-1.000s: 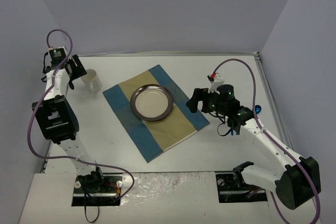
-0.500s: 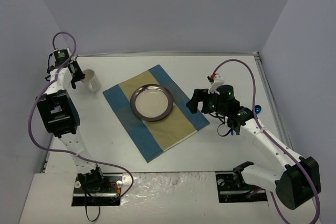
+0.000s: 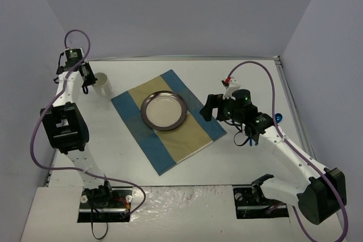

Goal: Set the dinner table for one person

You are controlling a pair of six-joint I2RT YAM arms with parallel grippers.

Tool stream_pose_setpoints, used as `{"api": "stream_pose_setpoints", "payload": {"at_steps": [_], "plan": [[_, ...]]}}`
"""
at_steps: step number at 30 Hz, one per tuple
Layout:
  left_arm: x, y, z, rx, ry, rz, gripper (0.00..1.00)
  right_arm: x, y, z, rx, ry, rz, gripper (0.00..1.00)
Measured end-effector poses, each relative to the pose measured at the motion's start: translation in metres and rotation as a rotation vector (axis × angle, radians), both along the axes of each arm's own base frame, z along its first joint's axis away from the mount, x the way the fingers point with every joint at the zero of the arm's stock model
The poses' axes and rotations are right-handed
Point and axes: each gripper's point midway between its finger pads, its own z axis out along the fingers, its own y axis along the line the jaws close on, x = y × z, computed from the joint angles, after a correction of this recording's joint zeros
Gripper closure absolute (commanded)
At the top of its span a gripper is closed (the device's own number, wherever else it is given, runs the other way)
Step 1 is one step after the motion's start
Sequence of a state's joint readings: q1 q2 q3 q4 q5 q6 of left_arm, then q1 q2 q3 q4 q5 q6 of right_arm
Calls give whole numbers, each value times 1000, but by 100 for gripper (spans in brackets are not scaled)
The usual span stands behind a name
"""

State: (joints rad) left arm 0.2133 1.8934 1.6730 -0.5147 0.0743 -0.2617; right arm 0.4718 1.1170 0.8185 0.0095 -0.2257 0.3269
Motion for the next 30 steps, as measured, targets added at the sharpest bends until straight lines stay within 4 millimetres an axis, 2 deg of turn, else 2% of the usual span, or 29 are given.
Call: {"api": "stream_pose_setpoints", "payload": {"at_steps": [3,5,8,10,12,13,16,20,25,30], "plan": [[-17,-38,39,64,-21,-46,100,6,15,23,2,-36,21,12],[-29,-75,68,90,-72,-100,100,10,26,35,2,-57,34,13],[-53,-135,101,100,-143,-202,100,13,49,54,3,-86,59,15],[-71,-175,114,86,-181,-276,100,13,63,62,1,-95,70,17],[-93,-209,116,68,-192,-337,100,13,78,67,-5,-93,82,18],[-102,-220,111,68,-181,-352,100,14,84,68,-9,-94,81,19],[-126,-247,93,81,-142,-390,100,18,98,72,-19,-93,69,22],[-144,-267,72,118,-97,-408,100,24,110,77,-21,-95,49,26],[-153,-286,72,125,-125,-395,100,31,125,77,-19,-88,23,31],[-155,-297,71,105,-152,-383,100,35,133,54,-44,-43,9,38]]}}
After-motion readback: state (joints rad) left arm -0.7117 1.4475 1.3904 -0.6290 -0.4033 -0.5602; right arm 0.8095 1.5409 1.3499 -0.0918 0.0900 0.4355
